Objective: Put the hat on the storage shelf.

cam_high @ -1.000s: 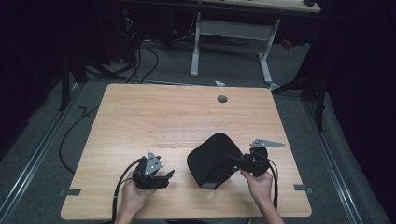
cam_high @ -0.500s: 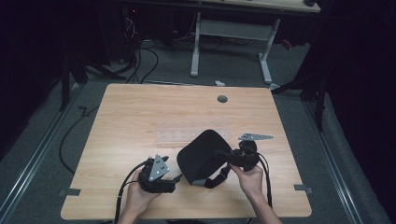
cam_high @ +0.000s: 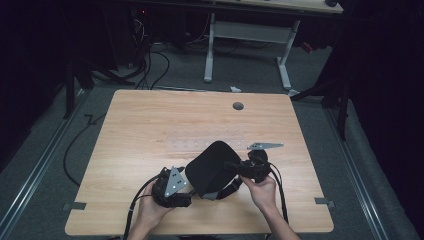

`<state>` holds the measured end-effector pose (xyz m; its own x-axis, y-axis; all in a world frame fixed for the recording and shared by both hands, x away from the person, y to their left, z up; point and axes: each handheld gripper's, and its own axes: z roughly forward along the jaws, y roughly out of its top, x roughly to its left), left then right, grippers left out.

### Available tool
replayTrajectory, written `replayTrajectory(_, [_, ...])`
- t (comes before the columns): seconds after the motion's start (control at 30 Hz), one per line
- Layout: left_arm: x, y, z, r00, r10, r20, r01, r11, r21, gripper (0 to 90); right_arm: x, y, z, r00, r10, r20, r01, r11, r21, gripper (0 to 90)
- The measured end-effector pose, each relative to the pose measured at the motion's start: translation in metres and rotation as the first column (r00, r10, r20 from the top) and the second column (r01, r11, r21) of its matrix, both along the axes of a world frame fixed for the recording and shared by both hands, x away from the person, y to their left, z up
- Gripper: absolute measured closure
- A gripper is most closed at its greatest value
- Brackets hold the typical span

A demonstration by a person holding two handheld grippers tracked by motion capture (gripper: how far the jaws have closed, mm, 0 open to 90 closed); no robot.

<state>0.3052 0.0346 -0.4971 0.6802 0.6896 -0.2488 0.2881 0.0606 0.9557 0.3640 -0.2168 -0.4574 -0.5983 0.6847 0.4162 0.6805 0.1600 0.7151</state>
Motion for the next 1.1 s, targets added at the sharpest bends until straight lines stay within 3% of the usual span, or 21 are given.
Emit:
replayTrajectory(0.27, [-0.001,-0.004,0.001,0.9999,0.001,0.01,-0.001,0.9996,0.029,25.6,0.0,0.003,0.001,0.9999,0.004,-0.012,-0.004,1.0,-0.002,81.6])
replayTrajectory(0.33, [-0.003,-0.006,0.001,0.9998,-0.013,0.016,0.013,0.9993,0.034,31.1,-0.001,0.004,0.001,0.9998,0.011,-0.014,-0.011,1.0,0.004,81.6])
replayTrajectory(0.4, [-0.004,-0.009,0.001,0.9996,-0.013,0.025,0.012,0.9987,0.05,33.9,-0.002,0.007,0.002,0.9996,0.022,-0.018,-0.022,1.0,0.0,81.5])
replayTrajectory(0.43, [-0.005,-0.012,0.002,0.999,-0.016,0.041,0.013,0.9969,0.078,35.6,-0.001,0.008,0.002,0.9995,0.026,-0.018,-0.026,1.0,-0.003,81.5])
replayTrajectory(0.63, [-0.007,-0.01,0.006,0.999,-0.015,0.043,0.011,0.9973,0.073,46.3,-0.002,0.012,0.001,0.9989,0.038,-0.026,-0.038,0.999,0.014,81.2])
replayTrajectory(0.73, [-0.007,-0.007,0.01,0.9993,-0.016,0.035,0.014,0.9978,0.065,55.8,-0.001,0.012,0.001,0.9987,0.043,-0.025,-0.043,0.999,0.027,79.6])
replayTrajectory(0.97, [-0.011,0.003,0.025,0.9977,-0.067,-0.01,0.067,0.9976,0.019,73.8,-0.003,0.011,0.001,0.9981,0.059,-0.016,-0.058,0.997,0.05,73.7])
replayTrajectory(1.1, [-0.014,0.003,0.029,0.9946,-0.1,-0.026,0.101,0.9947,0.021,83.9,-0.005,0.01,0.0,0.9988,0.049,0.002,-0.049,0.997,0.055,68.2])
